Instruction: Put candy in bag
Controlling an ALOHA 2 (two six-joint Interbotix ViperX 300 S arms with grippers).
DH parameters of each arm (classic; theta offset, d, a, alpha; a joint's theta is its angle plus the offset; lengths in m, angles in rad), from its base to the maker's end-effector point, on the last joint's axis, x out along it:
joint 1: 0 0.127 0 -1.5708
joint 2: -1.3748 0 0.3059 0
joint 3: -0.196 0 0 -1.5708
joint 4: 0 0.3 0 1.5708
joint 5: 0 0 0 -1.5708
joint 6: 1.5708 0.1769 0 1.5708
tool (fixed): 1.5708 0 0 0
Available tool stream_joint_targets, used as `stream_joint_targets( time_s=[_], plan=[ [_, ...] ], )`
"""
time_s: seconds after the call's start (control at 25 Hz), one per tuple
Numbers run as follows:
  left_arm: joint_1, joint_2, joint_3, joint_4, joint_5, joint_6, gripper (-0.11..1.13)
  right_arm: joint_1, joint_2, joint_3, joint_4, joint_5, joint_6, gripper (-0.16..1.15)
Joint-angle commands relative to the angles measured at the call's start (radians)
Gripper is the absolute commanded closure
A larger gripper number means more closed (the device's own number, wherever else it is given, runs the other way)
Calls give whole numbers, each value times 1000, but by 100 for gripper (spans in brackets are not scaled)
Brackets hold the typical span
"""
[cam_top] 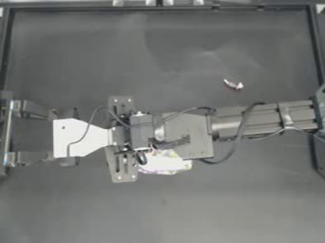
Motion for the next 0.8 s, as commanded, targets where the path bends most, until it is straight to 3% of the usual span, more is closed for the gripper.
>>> stream_joint_targets(
  time_s=[0.04, 0.32, 0.64, 0.8],
  plan=[
    [2, 6, -11, -2, -5, -2, 2, 5, -17, -25, -3, -3, -2, 11],
    [2, 6, -11, -2, -5, -2, 2, 5, -17, -25, -3, -3, -2, 12],
    [2, 6, -11, -2, -5, -2, 2, 5, -11, -21, -11, 5, -2, 26],
    [2, 6, -11, -2, -5, -2, 2, 5, -5, -25, -14, 9, -3, 27]
  ],
)
